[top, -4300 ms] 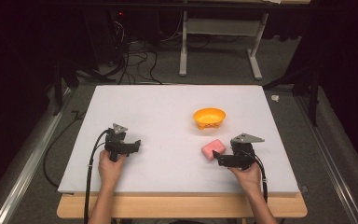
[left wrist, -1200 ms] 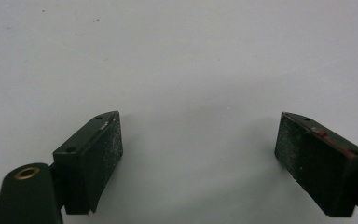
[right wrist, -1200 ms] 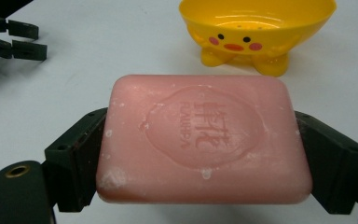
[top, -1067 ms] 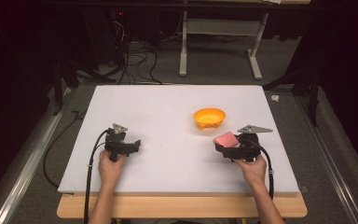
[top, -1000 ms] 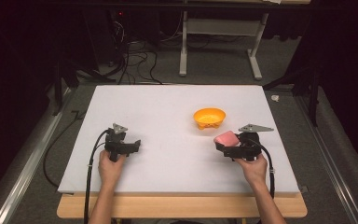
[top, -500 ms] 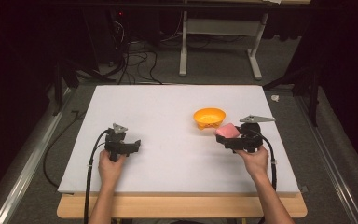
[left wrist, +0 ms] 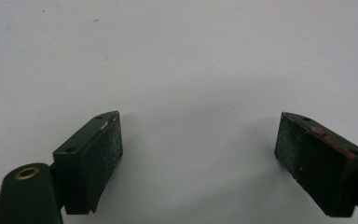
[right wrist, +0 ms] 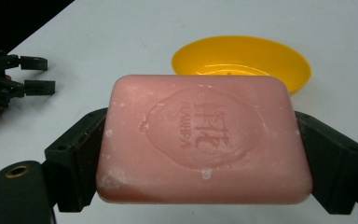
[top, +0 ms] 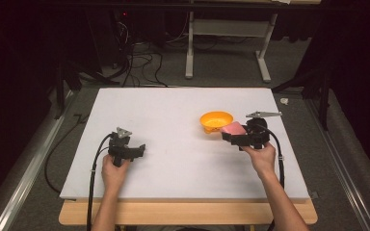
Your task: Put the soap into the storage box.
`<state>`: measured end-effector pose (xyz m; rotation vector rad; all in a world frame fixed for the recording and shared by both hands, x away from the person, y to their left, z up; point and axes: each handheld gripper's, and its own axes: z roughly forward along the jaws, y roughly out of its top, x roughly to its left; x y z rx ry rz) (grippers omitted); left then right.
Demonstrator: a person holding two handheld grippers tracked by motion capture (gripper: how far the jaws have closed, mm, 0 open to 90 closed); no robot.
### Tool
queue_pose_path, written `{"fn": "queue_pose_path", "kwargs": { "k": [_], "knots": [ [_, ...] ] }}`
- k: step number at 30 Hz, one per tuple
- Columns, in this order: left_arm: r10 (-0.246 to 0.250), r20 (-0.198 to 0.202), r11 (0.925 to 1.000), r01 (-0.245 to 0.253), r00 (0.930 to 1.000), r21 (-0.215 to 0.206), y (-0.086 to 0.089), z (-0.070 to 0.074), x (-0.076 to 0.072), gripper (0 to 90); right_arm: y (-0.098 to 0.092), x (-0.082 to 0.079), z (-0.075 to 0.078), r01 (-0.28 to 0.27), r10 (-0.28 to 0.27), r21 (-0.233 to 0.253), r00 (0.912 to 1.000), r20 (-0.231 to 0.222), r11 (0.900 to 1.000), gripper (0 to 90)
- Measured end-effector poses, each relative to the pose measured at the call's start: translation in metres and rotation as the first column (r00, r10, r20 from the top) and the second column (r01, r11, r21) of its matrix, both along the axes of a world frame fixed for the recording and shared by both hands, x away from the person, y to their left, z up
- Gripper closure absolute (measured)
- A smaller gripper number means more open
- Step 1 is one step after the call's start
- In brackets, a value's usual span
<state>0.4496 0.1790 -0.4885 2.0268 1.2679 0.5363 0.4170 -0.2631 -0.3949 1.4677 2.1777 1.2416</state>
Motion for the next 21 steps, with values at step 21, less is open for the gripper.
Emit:
{"fn": "queue_pose_path", "kwargs": {
  "k": [21],
  "knots": [
    [0.000, 0.000, 1.0000, 0.000, 1.0000, 0.000, 0.000, 0.000, 0.000, 15.3, 0.011, 0.021, 0.013, -0.013, 0.013, -0.007, 0.9999, -0.003, 1.000, 13.6]
  ]
}}
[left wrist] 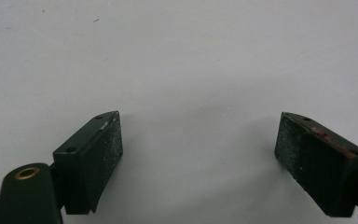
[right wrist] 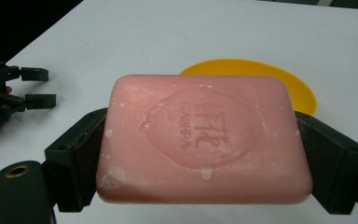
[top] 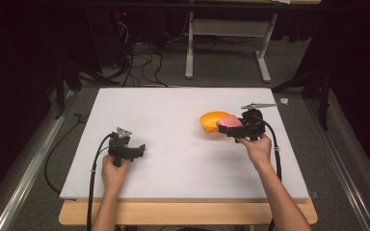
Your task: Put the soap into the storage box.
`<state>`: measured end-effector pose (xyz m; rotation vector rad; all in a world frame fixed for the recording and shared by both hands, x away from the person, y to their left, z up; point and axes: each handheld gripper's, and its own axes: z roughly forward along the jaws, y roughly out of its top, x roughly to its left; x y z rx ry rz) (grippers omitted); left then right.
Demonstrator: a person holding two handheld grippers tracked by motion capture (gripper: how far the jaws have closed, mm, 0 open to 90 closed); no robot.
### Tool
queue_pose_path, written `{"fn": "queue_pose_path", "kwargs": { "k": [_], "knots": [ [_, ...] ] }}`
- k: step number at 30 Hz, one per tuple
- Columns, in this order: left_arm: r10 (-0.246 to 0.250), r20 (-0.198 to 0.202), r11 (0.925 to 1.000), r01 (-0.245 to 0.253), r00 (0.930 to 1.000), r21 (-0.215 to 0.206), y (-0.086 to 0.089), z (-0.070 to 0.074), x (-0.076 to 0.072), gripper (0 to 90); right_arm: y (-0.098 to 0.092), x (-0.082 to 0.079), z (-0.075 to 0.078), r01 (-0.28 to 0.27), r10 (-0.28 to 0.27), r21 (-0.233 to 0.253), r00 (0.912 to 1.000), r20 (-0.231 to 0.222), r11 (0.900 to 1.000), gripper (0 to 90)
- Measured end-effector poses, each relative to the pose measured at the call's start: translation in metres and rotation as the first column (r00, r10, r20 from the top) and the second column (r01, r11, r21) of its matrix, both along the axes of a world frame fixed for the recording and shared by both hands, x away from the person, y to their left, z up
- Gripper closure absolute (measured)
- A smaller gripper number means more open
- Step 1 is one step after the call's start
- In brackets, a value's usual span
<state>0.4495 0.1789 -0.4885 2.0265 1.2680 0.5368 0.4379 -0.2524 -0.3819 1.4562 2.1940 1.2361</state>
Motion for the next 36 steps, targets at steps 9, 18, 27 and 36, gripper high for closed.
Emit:
{"fn": "queue_pose_path", "kwargs": {
  "k": [9, 18, 27, 36],
  "knots": [
    [0.000, 0.000, 1.0000, 0.000, 1.0000, 0.000, 0.000, 0.000, 0.000, 15.3, 0.003, 0.013, 0.001, 0.012, -0.012, -0.009, 0.9998, -0.014, 1.000, 13.6],
    [0.000, 0.000, 1.0000, 0.000, 1.0000, 0.000, 0.000, 0.000, 0.000, 15.3, 0.009, 0.030, -0.001, 0.029, -0.031, -0.037, 0.9985, -0.045, 0.999, 13.7],
    [0.000, 0.000, 1.0000, 0.000, 1.0000, 0.000, 0.000, 0.000, 0.000, 15.3, 0.015, 0.044, -0.003, 0.037, -0.042, -0.064, 0.9960, -0.078, 0.997, 13.6],
    [0.000, 0.000, 1.0000, 0.000, 1.0000, 0.000, 0.000, 0.000, 0.000, 15.3, 0.021, 0.056, -0.007, 0.055, -0.064, -0.085, 0.9919, -0.110, 0.995, 13.6]
  ]
}}
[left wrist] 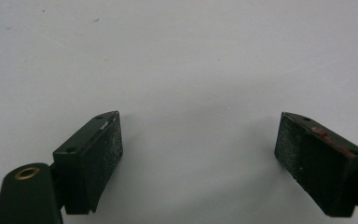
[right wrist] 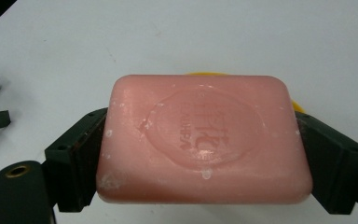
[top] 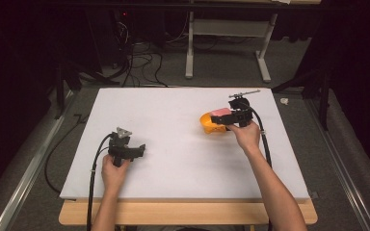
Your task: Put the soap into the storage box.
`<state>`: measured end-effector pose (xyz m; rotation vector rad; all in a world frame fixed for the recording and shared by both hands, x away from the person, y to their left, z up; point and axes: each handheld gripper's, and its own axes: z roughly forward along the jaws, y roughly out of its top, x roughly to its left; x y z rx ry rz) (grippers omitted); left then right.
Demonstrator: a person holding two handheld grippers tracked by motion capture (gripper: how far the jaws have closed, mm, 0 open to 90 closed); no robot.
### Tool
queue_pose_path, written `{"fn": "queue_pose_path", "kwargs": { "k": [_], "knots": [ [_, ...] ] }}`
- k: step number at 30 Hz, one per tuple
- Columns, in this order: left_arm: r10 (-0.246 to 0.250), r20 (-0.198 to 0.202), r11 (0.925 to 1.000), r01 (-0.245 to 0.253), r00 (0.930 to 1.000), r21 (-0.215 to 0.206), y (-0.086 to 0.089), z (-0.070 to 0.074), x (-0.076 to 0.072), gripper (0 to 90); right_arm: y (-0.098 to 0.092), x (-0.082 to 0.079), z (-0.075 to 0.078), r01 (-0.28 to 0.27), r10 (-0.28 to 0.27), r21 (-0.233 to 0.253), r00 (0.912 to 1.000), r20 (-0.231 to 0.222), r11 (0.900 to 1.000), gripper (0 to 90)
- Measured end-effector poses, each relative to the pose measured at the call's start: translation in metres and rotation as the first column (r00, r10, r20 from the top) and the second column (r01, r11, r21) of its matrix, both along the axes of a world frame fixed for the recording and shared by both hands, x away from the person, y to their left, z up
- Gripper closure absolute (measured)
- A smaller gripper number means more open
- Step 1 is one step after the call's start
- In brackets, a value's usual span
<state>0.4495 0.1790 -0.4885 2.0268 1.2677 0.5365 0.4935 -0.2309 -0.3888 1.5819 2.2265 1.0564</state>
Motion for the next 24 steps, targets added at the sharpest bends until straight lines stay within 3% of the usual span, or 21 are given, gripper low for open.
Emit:
{"fn": "queue_pose_path", "kwargs": {
  "k": [15, 24],
  "knots": [
    [0.002, 0.001, 1.0000, -0.002, 1.0000, -0.002, 0.000, 0.000, 0.000, 15.3, 0.011, 0.020, -0.018, 0.025, -0.029, -0.047, 0.9967, -0.076, 0.999, 13.6],
    [0.002, 0.001, 1.0000, -0.002, 1.0000, -0.002, 0.000, 0.000, 0.000, 15.3, 0.011, 0.028, -0.029, 0.053, -0.058, -0.039, 0.9901, -0.128, 0.998, 13.6]
  ]
}}
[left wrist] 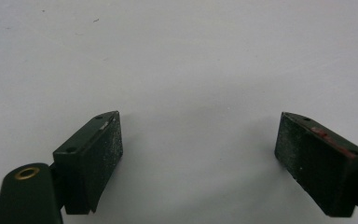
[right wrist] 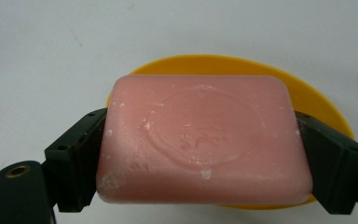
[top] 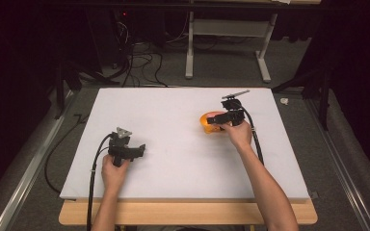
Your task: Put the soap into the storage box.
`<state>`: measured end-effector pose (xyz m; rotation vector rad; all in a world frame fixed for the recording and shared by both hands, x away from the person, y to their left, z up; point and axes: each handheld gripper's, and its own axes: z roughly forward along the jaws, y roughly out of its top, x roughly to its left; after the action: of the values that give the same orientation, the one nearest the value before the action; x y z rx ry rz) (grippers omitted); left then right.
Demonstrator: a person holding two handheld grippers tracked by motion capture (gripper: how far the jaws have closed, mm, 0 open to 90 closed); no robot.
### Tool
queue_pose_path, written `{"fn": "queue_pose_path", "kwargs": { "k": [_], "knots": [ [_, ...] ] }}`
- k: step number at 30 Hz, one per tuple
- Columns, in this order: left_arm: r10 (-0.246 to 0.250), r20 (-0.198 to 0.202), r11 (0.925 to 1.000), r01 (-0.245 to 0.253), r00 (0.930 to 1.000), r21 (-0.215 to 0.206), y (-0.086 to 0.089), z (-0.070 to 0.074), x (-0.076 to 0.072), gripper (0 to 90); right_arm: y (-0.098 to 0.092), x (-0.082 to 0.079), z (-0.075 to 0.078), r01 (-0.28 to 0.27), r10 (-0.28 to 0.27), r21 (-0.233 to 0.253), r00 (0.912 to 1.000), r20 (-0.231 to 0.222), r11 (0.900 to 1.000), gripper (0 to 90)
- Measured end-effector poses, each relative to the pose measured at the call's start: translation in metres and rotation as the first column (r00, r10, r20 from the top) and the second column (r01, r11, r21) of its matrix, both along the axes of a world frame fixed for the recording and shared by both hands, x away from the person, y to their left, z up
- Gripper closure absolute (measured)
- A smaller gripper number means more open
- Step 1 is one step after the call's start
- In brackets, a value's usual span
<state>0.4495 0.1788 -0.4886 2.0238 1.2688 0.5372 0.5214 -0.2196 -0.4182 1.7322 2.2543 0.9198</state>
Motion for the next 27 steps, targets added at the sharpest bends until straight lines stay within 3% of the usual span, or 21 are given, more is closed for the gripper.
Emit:
{"fn": "queue_pose_path", "kwargs": {
  "k": [22, 27],
  "knots": [
    [0.000, 0.000, 1.0000, 0.000, 1.0000, 0.001, -0.0001, 0.0000, -0.0001, 15.4, 0.0029, 0.0057, -0.0089, 0.066, -0.066, -0.002, 0.9971, -0.037, 0.998, 13.4],
    [0.000, 0.001, 1.0000, 0.000, 1.0000, 0.001, -0.0001, 0.0000, -0.0001, 15.4, 0.0037, 0.0048, -0.0066, 0.063, -0.063, -0.017, 0.9978, -0.019, 0.998, 13.1]
  ]
}}
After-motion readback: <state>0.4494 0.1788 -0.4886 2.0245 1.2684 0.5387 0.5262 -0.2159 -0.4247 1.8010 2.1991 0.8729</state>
